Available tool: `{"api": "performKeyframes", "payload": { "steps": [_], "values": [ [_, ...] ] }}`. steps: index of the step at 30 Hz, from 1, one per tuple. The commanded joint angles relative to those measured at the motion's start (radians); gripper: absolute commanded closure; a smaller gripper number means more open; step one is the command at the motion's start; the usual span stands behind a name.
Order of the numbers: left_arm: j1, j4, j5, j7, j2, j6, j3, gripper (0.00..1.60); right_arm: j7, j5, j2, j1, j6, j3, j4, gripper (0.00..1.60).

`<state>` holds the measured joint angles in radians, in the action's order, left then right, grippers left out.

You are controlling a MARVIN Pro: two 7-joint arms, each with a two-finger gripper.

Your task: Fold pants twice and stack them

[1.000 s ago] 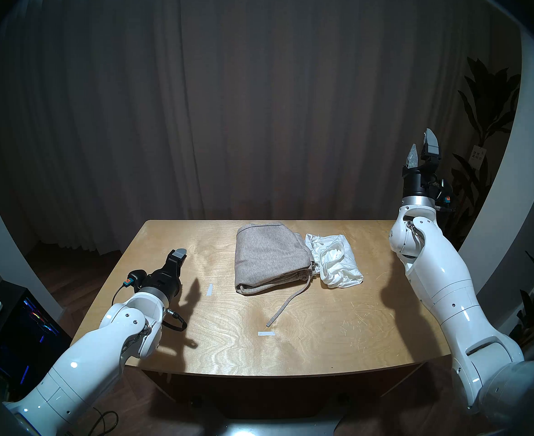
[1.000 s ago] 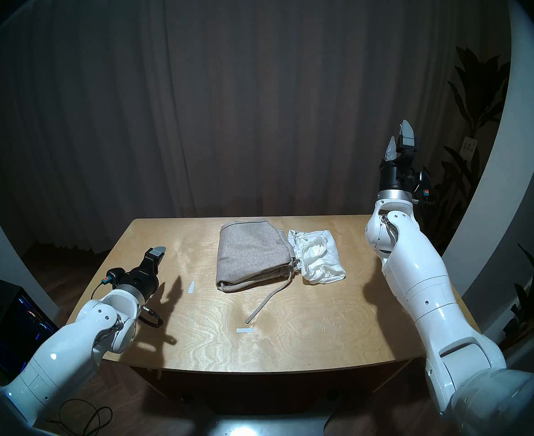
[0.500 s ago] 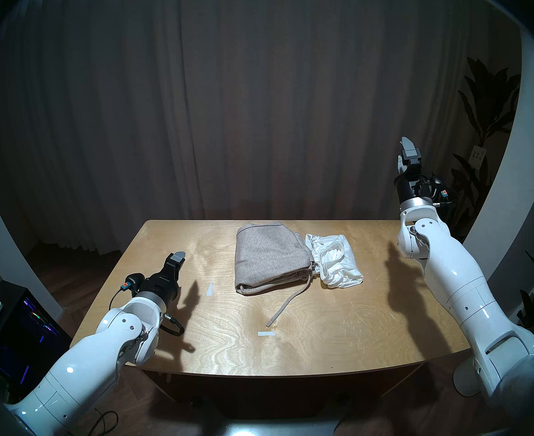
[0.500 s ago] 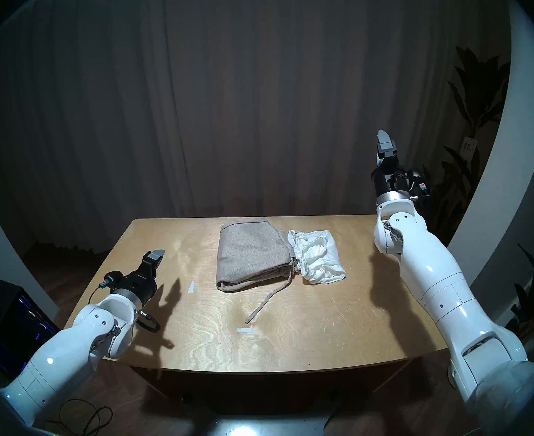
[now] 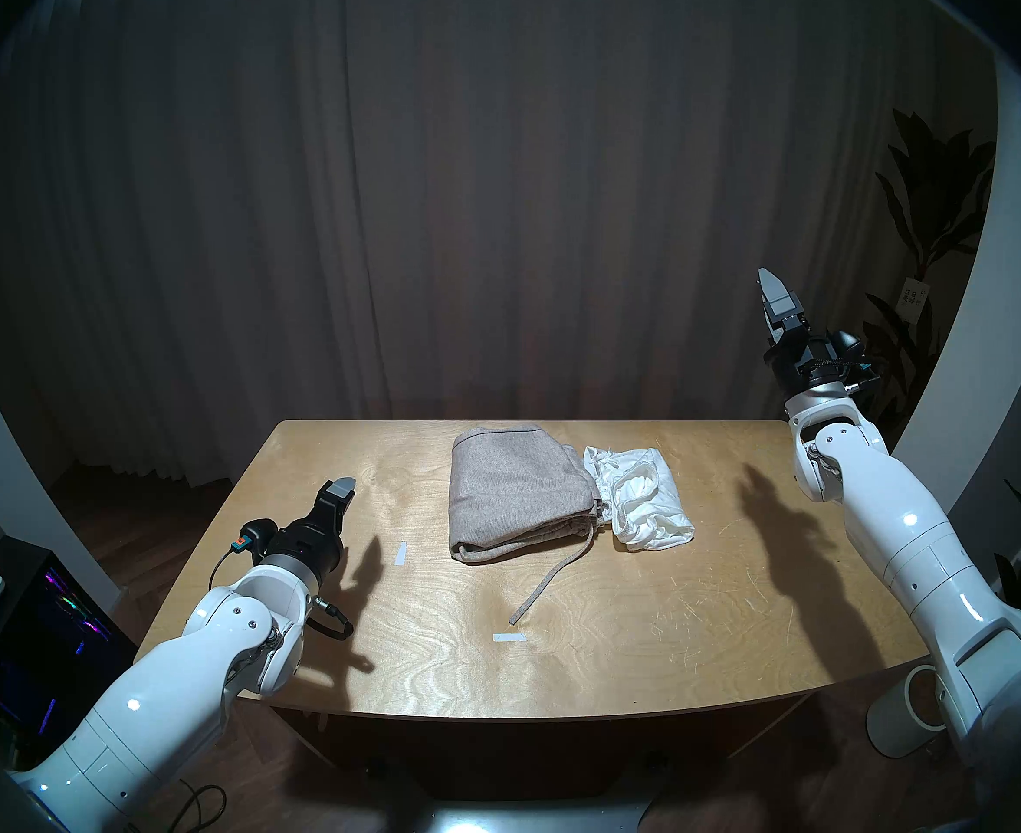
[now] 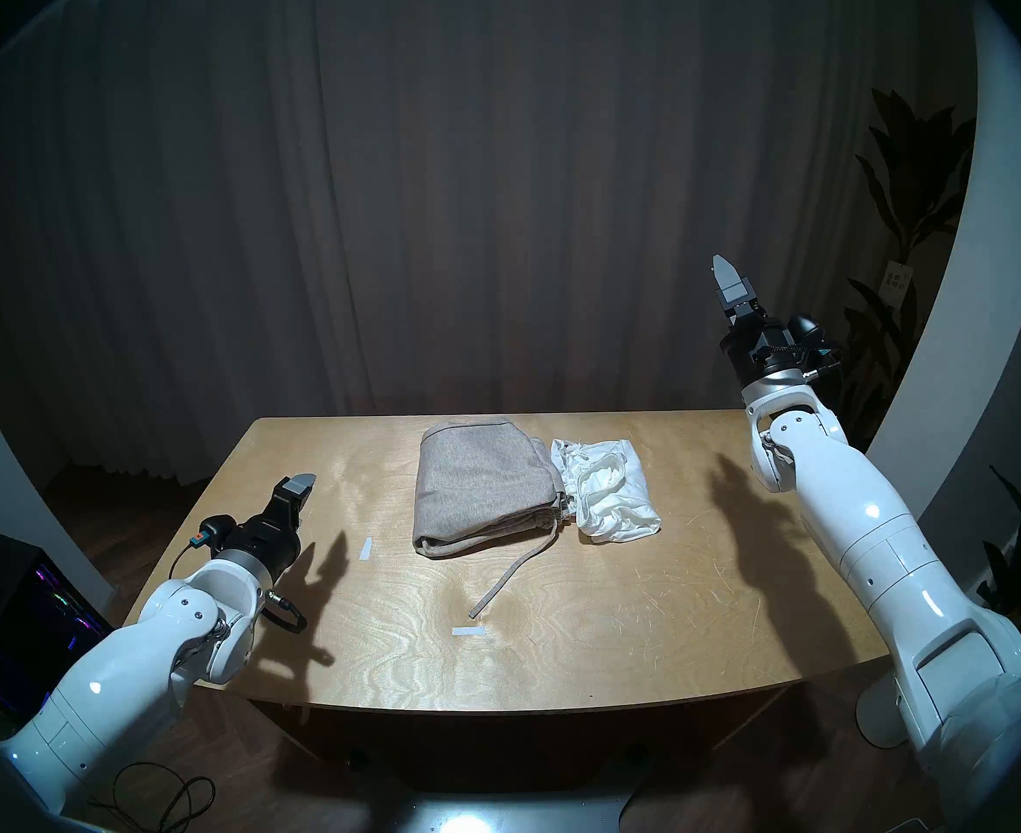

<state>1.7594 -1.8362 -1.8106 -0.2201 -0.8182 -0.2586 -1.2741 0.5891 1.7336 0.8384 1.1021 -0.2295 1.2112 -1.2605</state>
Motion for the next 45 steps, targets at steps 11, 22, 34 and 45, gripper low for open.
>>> {"api": "performKeyframes", "payload": {
  "steps": [11, 22, 34, 45],
  "values": [
    [-0.048, 0.001, 0.01, 0.004, -0.008, 0.026, 0.016, 0.0, 0.135, -0.147, -0.161, -0.018, 0.138, -0.059, 0.056, 0.0],
    [-0.065, 0.009, 0.013, 0.011, -0.017, 0.038, 0.019, 0.0, 0.239, -0.252, -0.134, -0.074, 0.154, -0.117, 0.18, 0.0],
    [-0.069, 0.009, 0.018, 0.018, -0.014, 0.041, 0.013, 0.0, 0.317, -0.263, -0.107, -0.105, 0.144, -0.124, 0.223, 0.0],
    [-0.093, 0.03, 0.016, 0.013, -0.027, 0.068, 0.029, 0.0, 0.344, -0.475, -0.226, -0.014, 0.091, -0.141, 0.165, 0.0]
  ]
}}
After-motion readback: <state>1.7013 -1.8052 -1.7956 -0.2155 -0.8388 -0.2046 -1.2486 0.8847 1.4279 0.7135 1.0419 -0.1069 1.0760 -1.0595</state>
